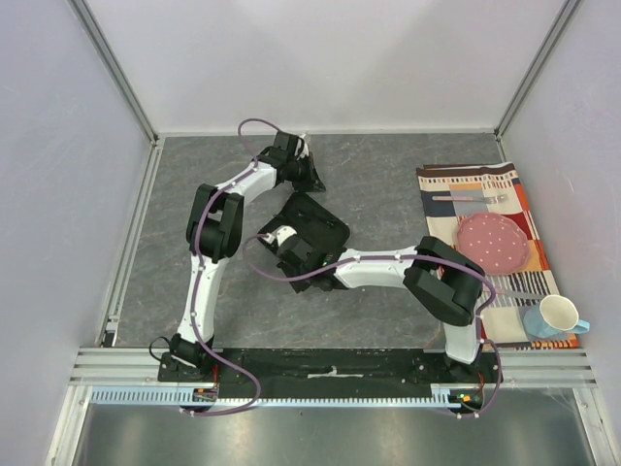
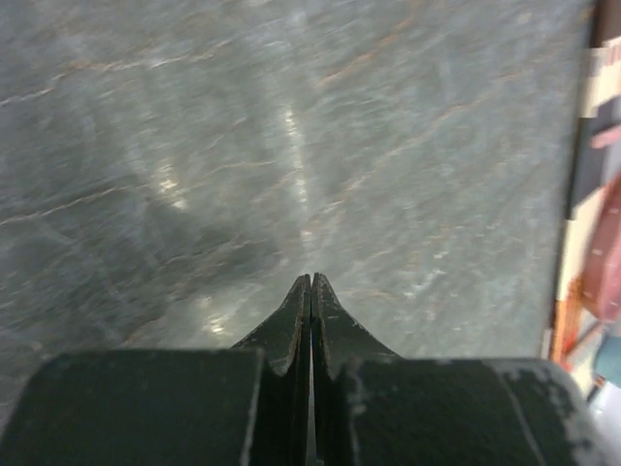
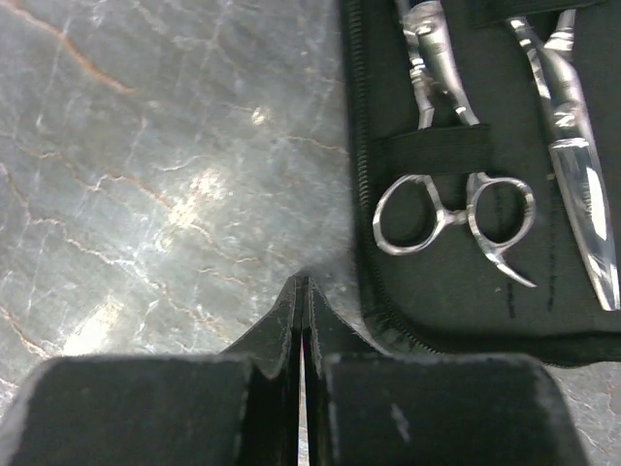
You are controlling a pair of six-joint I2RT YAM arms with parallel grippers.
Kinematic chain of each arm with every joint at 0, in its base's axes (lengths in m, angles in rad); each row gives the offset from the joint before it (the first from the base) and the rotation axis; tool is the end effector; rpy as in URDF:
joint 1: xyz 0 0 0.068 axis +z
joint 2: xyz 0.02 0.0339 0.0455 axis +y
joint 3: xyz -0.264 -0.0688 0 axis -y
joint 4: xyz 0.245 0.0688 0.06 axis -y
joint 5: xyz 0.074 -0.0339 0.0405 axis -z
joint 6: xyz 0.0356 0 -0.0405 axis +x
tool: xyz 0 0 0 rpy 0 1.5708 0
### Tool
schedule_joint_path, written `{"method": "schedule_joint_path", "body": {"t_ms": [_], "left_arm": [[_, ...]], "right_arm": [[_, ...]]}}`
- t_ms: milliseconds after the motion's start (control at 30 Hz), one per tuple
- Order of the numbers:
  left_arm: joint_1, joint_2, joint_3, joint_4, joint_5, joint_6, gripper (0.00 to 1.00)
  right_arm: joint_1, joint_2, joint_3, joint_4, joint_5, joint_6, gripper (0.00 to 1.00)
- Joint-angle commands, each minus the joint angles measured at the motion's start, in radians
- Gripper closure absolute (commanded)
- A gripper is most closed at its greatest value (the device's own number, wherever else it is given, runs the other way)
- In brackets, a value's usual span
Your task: Sort the hair-cutting tools
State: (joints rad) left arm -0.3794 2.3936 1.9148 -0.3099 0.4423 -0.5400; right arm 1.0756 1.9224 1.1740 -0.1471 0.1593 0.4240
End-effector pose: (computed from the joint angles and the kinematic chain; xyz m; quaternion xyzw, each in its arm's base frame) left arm 0.4899 -0.2117 0.1581 0.0110 0.9058 -0.3467 0.2433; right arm 0.1948 0.3488 0.1534 -0.2761 0.8995 0.1701 0.2928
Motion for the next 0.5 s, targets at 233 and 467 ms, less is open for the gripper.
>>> {"method": "schedule_joint_path", "body": {"t_ms": [233,467], "left_arm": [[0.002,-0.082,-0.197,-0.063,-0.203,0.08,0.98],[0.002,-0.175,-0.328,-0.046,-0.255,0.077,0.98]], "right_arm": [[-0.132,-0.071,-0.129,-0.028,0.098,0.082,1.0],[-0.158,-0.175,-0.212,-0.061,0.132,0.082,1.0]]}}
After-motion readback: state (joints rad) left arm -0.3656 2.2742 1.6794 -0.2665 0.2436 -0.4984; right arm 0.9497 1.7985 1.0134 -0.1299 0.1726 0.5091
